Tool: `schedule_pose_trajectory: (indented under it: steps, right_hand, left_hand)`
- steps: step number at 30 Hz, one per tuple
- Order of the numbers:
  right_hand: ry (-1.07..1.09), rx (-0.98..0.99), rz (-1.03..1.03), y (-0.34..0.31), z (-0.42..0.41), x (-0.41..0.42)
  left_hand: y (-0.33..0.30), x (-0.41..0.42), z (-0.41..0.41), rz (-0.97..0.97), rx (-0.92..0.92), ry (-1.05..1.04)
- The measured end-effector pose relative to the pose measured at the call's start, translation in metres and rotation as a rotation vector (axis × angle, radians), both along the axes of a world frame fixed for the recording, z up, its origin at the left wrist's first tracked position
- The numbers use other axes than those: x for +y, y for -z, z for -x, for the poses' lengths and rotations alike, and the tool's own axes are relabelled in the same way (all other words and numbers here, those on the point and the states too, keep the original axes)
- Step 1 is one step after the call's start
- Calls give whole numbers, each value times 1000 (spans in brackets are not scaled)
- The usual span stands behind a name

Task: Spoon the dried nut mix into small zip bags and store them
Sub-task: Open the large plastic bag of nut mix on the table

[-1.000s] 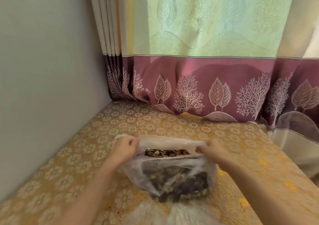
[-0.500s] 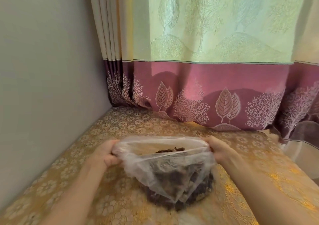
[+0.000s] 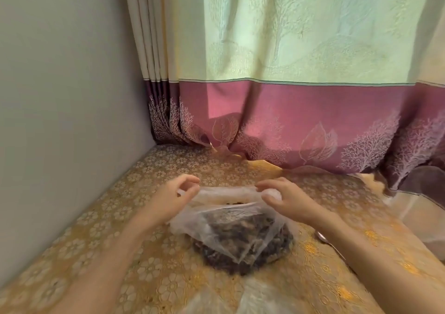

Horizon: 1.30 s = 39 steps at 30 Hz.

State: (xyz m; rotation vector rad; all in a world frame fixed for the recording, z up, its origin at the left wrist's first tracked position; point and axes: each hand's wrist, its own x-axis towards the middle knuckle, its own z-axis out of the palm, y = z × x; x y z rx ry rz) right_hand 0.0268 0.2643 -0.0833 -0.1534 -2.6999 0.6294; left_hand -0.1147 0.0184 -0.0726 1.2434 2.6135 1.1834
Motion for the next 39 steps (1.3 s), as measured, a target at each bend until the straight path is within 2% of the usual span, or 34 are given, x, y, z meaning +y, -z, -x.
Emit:
schedule_pose_trajectory:
  steps: [2,3,6,9,12,14,16,19,22,24,26,28,31,34,36,39]
  right_hand:
    - [-14,-279,-77,-1,-6,-3]
    - [-3,-357,-123,-3,-9,-4]
    - [24,-430,-248,-11,-21,-11]
    - [48,-342,-434,-15,-39,-18]
    - [148,55,-666,-7,-57,-29]
    - [202,300,-656,2,-68,-35]
    - [268,289,-626,10,-77,-40]
    - [356,13,-518,29,-87,-38]
    - [307,-20,-147,45,-96,-33]
    - [300,9,48,46,-96,-32]
    - [406,19,202,43,-90,-29]
    - [518,-17,245,39,-79,-28]
    - [497,-124,243,36,-62,-38]
    - [553,-117,273,35,-54,-46]
    - [623,-83,416,34,-55,-44]
    - [695,27,757,29,-60,-34]
  left_hand:
    - [4,7,-13,270,-66,144]
    - [8,9,-18,364,-74,168]
    - [12,10,-31,457,-58,112]
    - [13,5,-46,381,202,102]
    - [19,-6,-64,129,544,49]
    - [26,-13,-72,23,699,51]
    - [33,-19,-79,24,739,53]
    - [46,-30,-83,85,731,66]
    - [64,-42,-81,187,573,52]
    - [71,-45,-80,179,318,-38]
    - [70,-43,-80,7,-24,-167]
    - [66,-35,-79,-159,-244,-327]
    - [54,-21,-75,-182,-367,-432]
    - [45,-9,-69,-52,-371,-460]
    - [43,-4,-65,-38,-452,-474]
    - [36,-5,-65,-266,-745,-478]
